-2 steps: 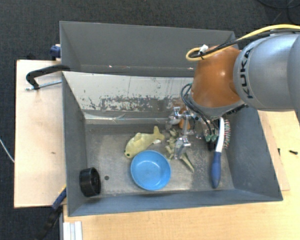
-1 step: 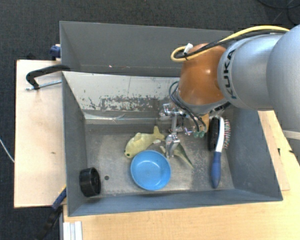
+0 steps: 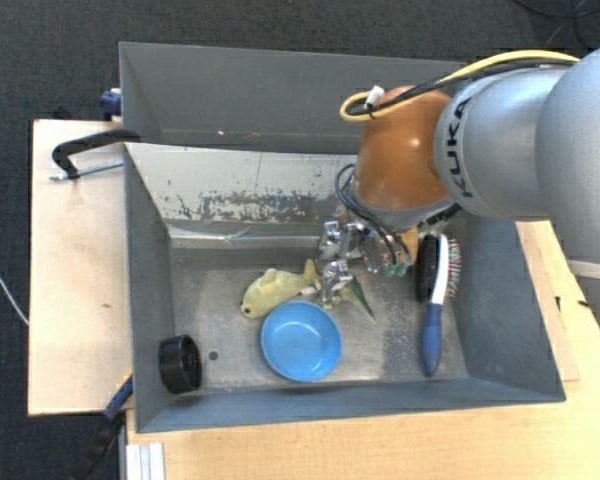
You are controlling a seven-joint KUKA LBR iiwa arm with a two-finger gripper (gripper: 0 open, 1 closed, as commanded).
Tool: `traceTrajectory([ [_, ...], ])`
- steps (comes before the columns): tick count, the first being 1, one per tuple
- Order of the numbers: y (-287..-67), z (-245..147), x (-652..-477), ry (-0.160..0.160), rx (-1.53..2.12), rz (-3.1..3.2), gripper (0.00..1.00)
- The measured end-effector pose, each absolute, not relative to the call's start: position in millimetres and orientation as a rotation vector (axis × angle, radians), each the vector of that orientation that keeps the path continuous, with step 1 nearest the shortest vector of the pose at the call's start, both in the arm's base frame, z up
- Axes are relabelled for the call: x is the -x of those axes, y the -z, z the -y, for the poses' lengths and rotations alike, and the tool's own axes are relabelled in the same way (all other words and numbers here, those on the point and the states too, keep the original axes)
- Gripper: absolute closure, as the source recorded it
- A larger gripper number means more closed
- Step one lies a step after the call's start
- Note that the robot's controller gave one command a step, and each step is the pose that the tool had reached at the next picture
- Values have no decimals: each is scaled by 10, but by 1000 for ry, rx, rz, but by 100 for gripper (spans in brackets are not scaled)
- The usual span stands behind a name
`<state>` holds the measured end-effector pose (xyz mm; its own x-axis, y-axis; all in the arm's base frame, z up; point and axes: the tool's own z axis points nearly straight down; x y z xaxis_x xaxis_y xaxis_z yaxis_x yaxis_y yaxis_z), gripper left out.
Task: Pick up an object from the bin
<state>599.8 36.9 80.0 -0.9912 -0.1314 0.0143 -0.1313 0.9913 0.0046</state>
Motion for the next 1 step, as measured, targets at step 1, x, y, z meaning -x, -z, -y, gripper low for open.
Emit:
traceTrajectory([
  [1, -2091, -662, -5699, 2, -461, 3121, 100],
])
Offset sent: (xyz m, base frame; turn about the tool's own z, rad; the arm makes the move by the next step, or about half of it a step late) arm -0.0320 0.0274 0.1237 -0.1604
